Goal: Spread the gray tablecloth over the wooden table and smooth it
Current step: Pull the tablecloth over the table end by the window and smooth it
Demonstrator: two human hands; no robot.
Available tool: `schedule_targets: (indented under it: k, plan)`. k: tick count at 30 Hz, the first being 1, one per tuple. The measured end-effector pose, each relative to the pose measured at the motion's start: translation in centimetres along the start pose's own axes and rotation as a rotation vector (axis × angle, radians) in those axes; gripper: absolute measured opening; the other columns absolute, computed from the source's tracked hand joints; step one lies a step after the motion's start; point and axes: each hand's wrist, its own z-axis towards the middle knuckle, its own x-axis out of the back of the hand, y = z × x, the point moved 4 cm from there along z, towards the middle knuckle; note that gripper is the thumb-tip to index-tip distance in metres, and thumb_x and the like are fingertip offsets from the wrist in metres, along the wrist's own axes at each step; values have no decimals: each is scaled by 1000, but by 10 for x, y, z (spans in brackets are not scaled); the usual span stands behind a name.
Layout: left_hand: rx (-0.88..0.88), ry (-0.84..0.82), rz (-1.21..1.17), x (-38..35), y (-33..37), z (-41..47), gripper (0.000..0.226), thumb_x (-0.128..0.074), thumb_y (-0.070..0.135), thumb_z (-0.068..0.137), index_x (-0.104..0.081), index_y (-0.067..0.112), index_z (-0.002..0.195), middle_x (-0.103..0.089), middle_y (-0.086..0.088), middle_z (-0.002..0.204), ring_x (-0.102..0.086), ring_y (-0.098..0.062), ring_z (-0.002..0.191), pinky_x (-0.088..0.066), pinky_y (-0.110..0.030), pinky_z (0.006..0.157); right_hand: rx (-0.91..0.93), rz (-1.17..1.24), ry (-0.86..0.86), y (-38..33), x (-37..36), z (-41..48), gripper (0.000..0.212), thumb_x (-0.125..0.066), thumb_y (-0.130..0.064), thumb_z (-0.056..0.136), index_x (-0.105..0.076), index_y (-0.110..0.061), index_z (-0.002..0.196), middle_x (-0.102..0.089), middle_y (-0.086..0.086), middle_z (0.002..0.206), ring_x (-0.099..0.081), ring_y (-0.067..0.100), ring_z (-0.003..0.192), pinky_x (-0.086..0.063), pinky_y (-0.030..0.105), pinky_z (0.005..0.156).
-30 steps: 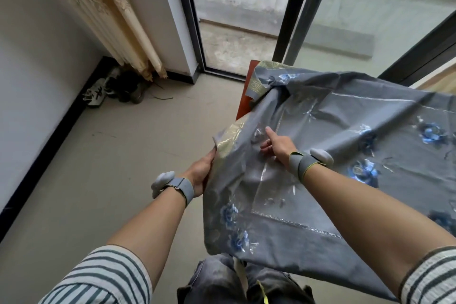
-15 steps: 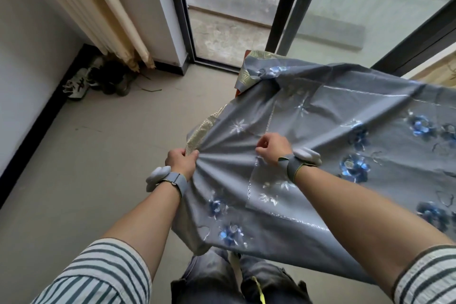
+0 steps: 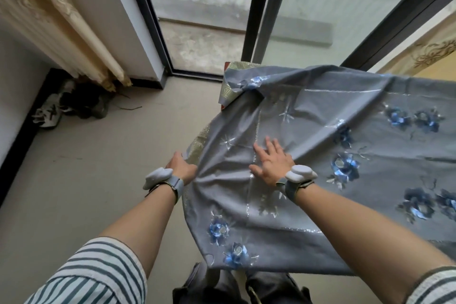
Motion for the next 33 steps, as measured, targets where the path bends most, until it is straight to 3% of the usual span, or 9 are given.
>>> schedule_targets:
  k: [5,10,12,17,20,22,26,29,33]
  plan:
    - [-152,63,-21,18,60,10,38,-60,20,83,-61,16,120,-64,-13,122,-59,-33,110,-45,-31,88,19,76,73,3,36,7,42,-47,-45,93,-53,-24,128,-46,4,137,-43,29,128,-45,42,97]
    - [-197,42,-74,28,103,17,11,-62,22,80,-70,18,85,-71,-8,91,-64,-30,90,-52,-34,82,-16,169,80,15,76,28,32,-50,-40,90,-64,-24,114,-67,7,117,-62,31,105,-51,39,87]
    - [-181,15,-152,29,117,28,10,-69,26,78,-69,17,82,-72,-8,87,-66,-29,85,-54,-35,81,3,164,136,19,94,44,27,-50,-39,88,-66,-25,105,-69,7,109,-64,31,97,-52,38,81]
    - [-25,-120,-409,20,144,51,71,-84,36,68,-52,12,126,-66,-21,111,-58,-23,72,-49,-27,55,56,217,285,20,139,90,23,-50,-38,87,-62,-31,104,-70,5,102,-64,32,91,-50,36,75]
    - [-61,56,-358,24,164,66,11,-71,21,79,-67,20,89,-71,-19,98,-58,-25,65,-55,-32,55,131,245,324,8,151,119,25,-52,-37,86,-59,-30,109,-70,8,102,-64,33,91,-44,34,71]
    - [-90,208,-313,37,173,74,15,-60,13,82,-64,18,68,-70,-15,82,-62,-31,68,-60,-41,67,181,248,343,-4,157,130,26,-54,-36,86,-57,-29,111,-70,7,102,-64,32,93,-40,32,70]
    - [-136,282,-426,66,191,91,16,-50,8,86,-64,10,81,-64,-15,63,-55,-27,46,-57,-35,50,251,196,285,-24,159,147,17,-58,-40,86,-65,-29,96,-69,3,98,-65,27,90,-44,32,71]
    - [-217,272,-508,87,213,108,17,-47,6,93,-59,10,80,-65,-15,62,-54,-19,33,-49,-25,38,257,103,171,-31,141,156,32,-61,-45,83,-61,-26,108,-67,6,104,-65,32,93,-44,35,70]
    - [-303,359,-539,114,245,134,16,-49,10,92,-64,3,91,-71,-20,91,-70,-33,75,-60,-42,73,241,96,152,-30,119,160,42,-61,-41,83,-50,-23,119,-63,7,111,-64,35,96,-43,36,67]
